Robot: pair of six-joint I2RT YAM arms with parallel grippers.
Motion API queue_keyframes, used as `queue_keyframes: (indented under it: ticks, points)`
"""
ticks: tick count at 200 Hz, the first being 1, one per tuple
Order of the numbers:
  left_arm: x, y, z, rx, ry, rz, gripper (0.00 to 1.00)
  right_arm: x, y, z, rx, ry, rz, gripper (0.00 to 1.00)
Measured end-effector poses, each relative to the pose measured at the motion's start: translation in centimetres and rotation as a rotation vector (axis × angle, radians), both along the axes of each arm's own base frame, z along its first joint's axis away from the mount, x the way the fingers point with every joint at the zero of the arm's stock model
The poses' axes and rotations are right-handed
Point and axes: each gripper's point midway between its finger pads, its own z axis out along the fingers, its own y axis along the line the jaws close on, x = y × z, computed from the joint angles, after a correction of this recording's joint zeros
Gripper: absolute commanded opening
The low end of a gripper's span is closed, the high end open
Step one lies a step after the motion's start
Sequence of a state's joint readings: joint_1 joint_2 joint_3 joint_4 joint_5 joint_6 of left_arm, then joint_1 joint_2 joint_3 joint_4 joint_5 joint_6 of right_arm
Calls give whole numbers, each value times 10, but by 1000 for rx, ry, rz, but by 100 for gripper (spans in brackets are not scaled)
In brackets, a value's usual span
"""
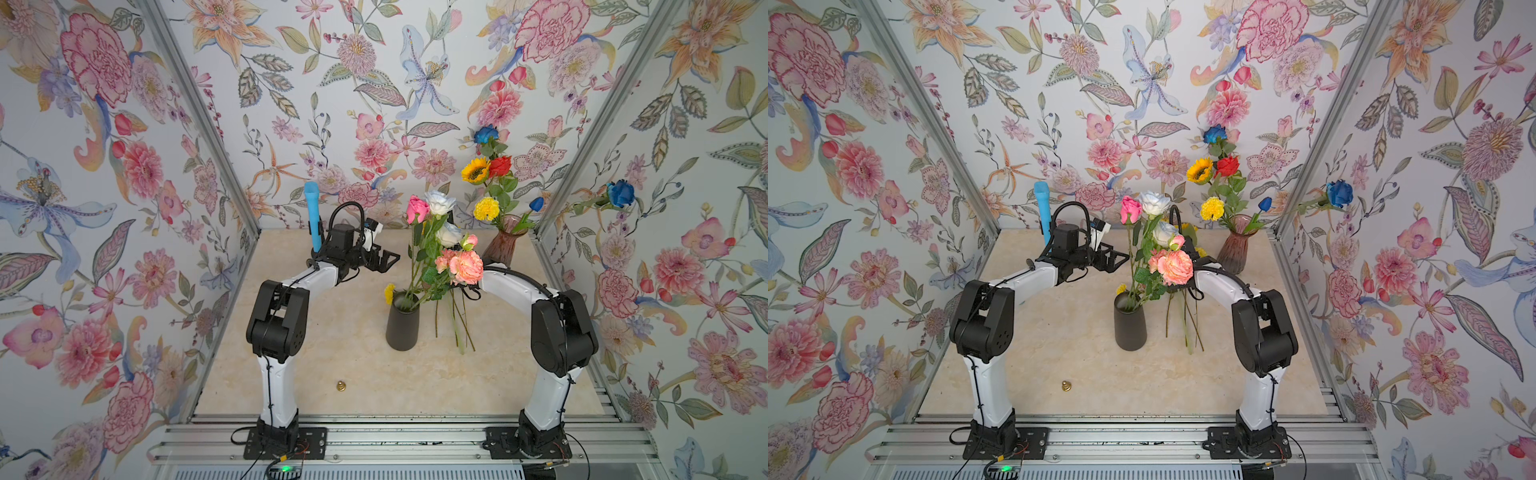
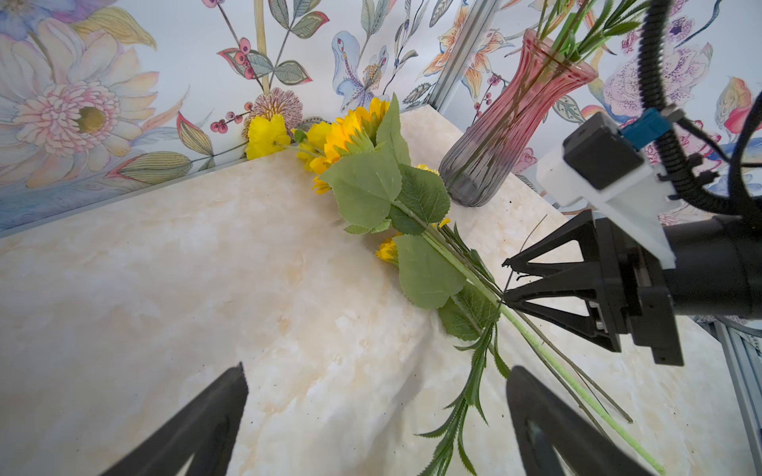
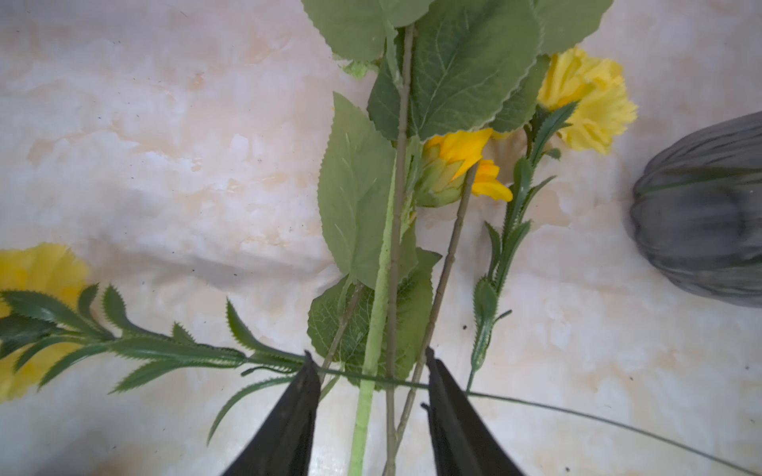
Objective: Pick out yellow flowers from the vase
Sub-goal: Adjust the flower at the center of the board.
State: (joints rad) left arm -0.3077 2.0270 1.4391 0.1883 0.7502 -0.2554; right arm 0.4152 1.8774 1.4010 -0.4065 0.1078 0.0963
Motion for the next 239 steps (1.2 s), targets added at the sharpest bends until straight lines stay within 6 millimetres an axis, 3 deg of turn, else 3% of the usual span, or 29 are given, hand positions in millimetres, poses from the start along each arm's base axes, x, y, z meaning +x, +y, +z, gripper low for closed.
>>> queue_keyframes:
  ticks: [30,59,100,162,195,239]
  points:
    - [-1,1,1,1,-1,3,100,-12,-2,9,-4,-12,42,59]
    - [0,2,4,-1,-8,5,100,-20,-5,11,-33,-17,95,63]
    - [1,5,9,-17,-20,15,100,-21,-18,5,-135,-20,153,65]
    - [3,9,13,-71,-28,18,100,-13,-62,5,-344,-26,171,67]
    - [3,14,9,-84,-20,24,100,-6,-67,3,-425,-18,209,68]
    - [5,18,16,-114,-37,24,100,-3,-71,-16,-516,34,275,68]
